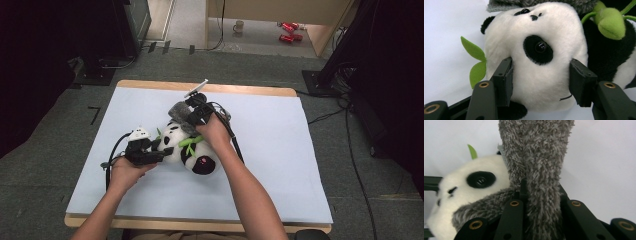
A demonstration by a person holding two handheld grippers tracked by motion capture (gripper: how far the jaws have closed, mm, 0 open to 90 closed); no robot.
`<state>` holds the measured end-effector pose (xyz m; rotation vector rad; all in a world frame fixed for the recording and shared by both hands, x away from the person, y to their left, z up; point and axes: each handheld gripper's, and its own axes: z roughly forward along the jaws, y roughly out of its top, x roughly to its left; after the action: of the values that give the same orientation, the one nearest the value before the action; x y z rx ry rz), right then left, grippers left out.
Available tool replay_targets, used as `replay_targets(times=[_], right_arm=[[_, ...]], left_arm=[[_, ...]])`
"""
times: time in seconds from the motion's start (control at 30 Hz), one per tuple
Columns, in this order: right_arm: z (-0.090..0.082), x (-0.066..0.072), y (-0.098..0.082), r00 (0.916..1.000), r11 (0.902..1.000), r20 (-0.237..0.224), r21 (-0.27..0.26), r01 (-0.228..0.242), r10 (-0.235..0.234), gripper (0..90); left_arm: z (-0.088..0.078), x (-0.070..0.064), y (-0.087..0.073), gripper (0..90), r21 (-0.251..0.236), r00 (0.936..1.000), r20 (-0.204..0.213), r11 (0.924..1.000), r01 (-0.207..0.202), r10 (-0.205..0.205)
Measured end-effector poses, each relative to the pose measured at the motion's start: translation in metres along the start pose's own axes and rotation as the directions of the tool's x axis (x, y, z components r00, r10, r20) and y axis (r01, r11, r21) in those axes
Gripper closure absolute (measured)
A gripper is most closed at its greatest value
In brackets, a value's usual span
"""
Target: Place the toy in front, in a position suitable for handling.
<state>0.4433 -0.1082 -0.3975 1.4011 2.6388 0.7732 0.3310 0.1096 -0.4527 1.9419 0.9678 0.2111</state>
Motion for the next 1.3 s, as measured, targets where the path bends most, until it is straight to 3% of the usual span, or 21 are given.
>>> replay_targets(times=[0.13, 0.27, 0.4, 0.47, 0.6, 0.77, 0.93, 1.07, 1.17, 1.3], right_arm=[[0.002, -0.009, -0.002, 0.9996, 0.9991, 0.018, 0.037, -0.021, 0.020, 77.0], [0.002, -0.018, -0.005, 0.9983, 0.9970, 0.049, 0.069, -0.034, 0.030, 76.9], [-0.005, -0.024, -0.004, 0.9950, 0.9963, 0.076, 0.050, -0.069, 0.065, 76.9], [-0.013, -0.024, -0.002, 0.9955, 0.9968, 0.056, 0.016, -0.078, 0.077, 76.9], [-0.030, -0.015, 0.004, 0.9982, 0.9985, 0.052, -0.047, -0.030, 0.032, 76.8], [-0.042, 0.005, 0.015, 0.9998, 0.9966, 0.016, -0.082, 0.009, -0.008, 76.7], [-0.032, 0.034, 0.022, 0.9973, 0.9943, -0.054, -0.097, 0.044, -0.050, 76.3], [-0.013, 0.053, 0.022, 0.9922, 0.9963, -0.107, -0.064, 0.058, -0.064, 76.2], [-0.002, 0.054, 0.019, 0.9923, 0.9970, -0.108, -0.055, 0.055, -0.061, 76.1], [0.000, 0.039, 0.013, 0.9925, 0.9975, -0.121, -0.071, 0.007, -0.015, 76.0]], left_arm=[[0.000, 0.001, 0.000, 43.6, -0.011, 0.9998, 0.012, 0.9999, 0.013, -0.013], [0.000, 0.000, -0.001, 43.6, -0.020, 0.9999, 0.015, 0.9998, -0.004, 0.004], [-0.001, 0.000, -0.003, 43.5, -0.025, 0.9999, 0.012, 0.9997, -0.003, 0.004], [-0.001, 0.001, -0.004, 43.3, -0.022, 0.9999, 0.011, 0.9997, -0.006, 0.006], [-0.001, 0.001, -0.004, 43.0, -0.025, 1.0000, 0.009, 0.9997, 0.001, 0.000], [-0.001, 0.000, -0.004, 42.5, -0.027, 1.0000, 0.006, 0.9996, 0.001, -0.001], [-0.001, 0.001, -0.005, 41.1, -0.040, 1.0000, 0.007, 0.9992, 0.000, 0.000], [-0.001, 0.000, -0.005, 41.1, -0.036, 1.0000, 0.002, 0.9993, 0.002, -0.002], [-0.001, 0.001, -0.005, 41.0, -0.033, 1.0000, 0.000, 0.9995, 0.005, -0.005], [0.000, 0.000, -0.004, 41.1, -0.043, 0.9999, -0.001, 0.9990, 0.013, -0.013]])
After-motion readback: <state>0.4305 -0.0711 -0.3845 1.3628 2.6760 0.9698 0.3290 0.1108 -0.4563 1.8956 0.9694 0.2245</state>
